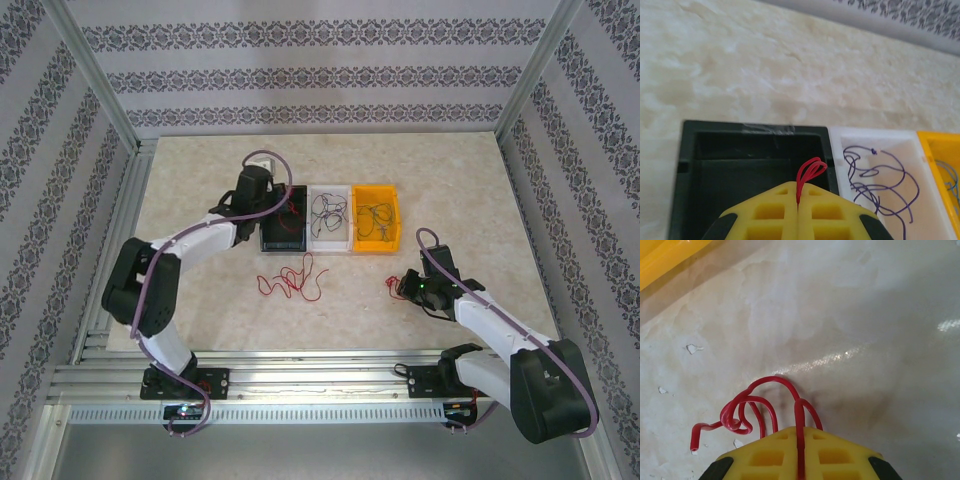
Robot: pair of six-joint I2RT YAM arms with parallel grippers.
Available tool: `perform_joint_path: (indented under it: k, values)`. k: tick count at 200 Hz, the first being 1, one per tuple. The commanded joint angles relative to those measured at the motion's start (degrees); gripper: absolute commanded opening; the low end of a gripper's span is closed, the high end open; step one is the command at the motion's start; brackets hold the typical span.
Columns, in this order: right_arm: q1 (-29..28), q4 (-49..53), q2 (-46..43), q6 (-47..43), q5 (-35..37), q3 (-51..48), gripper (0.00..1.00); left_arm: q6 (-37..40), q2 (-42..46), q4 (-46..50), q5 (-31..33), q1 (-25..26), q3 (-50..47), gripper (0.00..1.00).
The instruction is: Untangle the cables
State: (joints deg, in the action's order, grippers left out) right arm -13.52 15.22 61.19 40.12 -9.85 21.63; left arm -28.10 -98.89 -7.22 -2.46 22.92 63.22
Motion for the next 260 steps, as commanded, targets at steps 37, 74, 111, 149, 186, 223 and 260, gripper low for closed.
perform_joint_path:
  k: [37,74,111,149,186,223,260]
  values:
    - [-2.12,0.84,-2.12,-1.79,-0.79,1.14,0.12,0.04,-1.69,4.00,5.37,0.29,4.14,0.54]
    - [-2.96,0.65,-1.63,-2.15,-0.61,1.73,0.12,-0.16,4.30,3.42,8.13,0.29,3.57,0.79]
    - [-6.70,0.72,-1.05,-3.18,-0.13,4.36,0.12,-2.38,10.70,6.36,10.97,-0.30,-2.03,0.83]
    - [-14.82,1.05,-0.58,-5.09,2.51,11.27,0.13,-7.10,17.74,10.26,13.62,-0.32,-14.23,0.83]
    - [-20.12,-0.62,10.08,-8.95,-0.07,24.53,0.13,-15.40,25.42,16.23,21.22,-0.32,-23.87,0.81]
    - [-22.85,0.69,30.06,-12.80,-5.93,44.55,0.13,-16.78,28.61,21.38,24.05,-0.33,-26.89,0.81]
    - [-22.68,4.81,47.31,-12.94,-8.26,65.23,0.22,-9.11,30.67,16.26,16.72,0.02,-29.30,0.81]
